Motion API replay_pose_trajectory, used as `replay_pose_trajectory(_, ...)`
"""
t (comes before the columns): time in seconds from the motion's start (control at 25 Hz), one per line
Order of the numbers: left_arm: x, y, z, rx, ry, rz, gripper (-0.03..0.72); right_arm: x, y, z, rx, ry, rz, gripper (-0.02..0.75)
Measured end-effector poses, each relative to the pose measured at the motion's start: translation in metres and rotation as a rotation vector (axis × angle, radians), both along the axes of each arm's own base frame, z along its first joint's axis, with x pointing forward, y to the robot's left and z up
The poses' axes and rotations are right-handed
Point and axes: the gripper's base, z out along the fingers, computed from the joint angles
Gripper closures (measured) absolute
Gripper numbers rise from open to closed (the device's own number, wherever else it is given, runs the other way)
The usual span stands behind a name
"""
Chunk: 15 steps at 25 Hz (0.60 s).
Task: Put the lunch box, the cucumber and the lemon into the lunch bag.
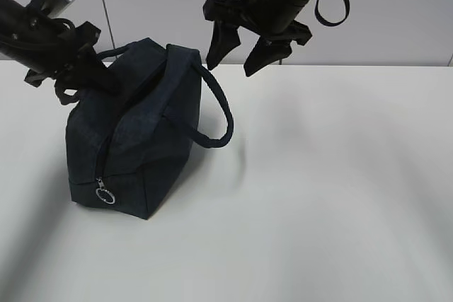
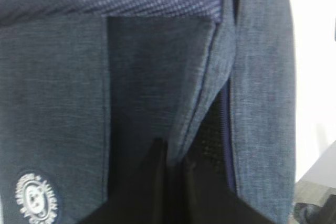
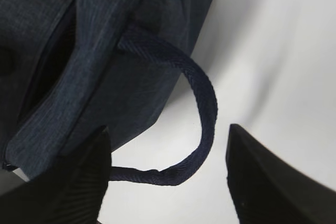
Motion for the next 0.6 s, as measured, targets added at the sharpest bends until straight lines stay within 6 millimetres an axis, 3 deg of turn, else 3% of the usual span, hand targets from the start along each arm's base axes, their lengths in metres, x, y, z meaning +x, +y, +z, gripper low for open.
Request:
replay_pose_trajectory(0.48, 0.003, 0.005, -0.004, 0.065, -0.004, 0.038, 0.676, -0.005, 0.037, 0.001, 0.121, -0.031, -0.042, 0.229)
replay_pose_trajectory(0.6, 0.003, 0.005, -0.004, 0.066, -0.006, 0.039, 0.673, -0.002, 0.042, -0.007, 0.146, -0.005, -0.057, 0.228)
